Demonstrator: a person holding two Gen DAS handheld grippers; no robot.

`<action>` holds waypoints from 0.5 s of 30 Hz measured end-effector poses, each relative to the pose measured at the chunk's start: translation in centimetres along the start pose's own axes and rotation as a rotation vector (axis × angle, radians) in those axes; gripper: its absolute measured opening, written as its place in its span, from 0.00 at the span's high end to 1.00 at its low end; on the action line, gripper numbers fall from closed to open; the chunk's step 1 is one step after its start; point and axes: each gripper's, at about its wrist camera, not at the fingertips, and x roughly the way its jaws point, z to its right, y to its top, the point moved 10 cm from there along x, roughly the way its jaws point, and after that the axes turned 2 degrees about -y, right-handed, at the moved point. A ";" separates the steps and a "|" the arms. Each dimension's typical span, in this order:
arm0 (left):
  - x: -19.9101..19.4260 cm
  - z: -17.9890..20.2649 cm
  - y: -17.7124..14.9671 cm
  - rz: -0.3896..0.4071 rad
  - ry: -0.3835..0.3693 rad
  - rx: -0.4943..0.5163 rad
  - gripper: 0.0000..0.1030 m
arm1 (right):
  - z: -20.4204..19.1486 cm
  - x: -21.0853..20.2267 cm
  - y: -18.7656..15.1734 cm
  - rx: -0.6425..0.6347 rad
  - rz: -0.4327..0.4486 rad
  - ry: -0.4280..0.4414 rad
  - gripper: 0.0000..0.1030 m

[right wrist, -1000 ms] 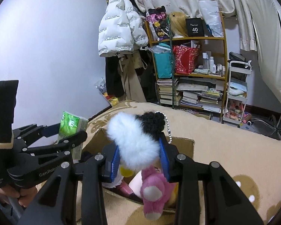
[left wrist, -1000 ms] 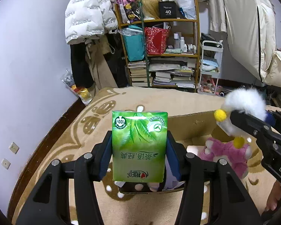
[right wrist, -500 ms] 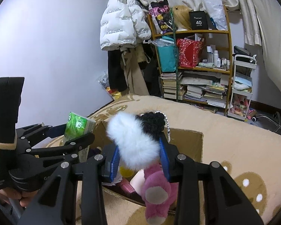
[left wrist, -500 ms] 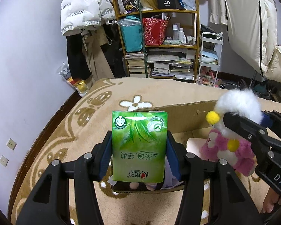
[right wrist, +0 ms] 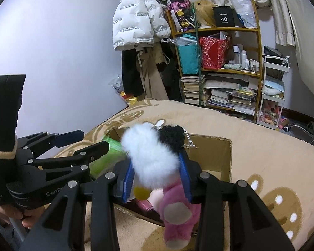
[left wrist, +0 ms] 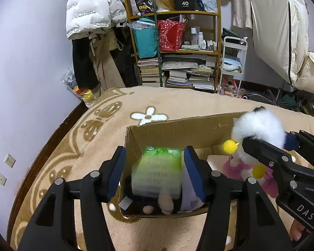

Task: Organize soft objects
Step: 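Lower both held items into the box and open both tools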

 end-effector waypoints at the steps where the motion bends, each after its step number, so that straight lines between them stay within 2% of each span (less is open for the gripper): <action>1: 0.1 -0.1 -0.1 -0.005 0.002 -0.002 0.40 | 0.0 0.0 0.0 0.000 -0.001 0.002 0.59; 3: 0.1 -0.2 -0.3 -0.010 0.008 -0.008 0.35 | 0.0 0.0 -0.1 0.002 -0.001 0.004 0.58; 8: -0.4 -0.5 -0.8 -0.021 0.023 0.000 0.34 | 0.1 -0.4 -0.1 0.013 0.002 0.006 0.57; 11: -1.2 -0.9 -1.1 -0.011 0.047 0.008 0.33 | 0.0 -1.0 -0.1 0.015 0.018 0.006 0.45; 15: -2.4 -1.4 -1.3 -0.002 0.066 0.008 0.24 | 0.0 -2.0 0.3 0.024 0.032 0.004 0.38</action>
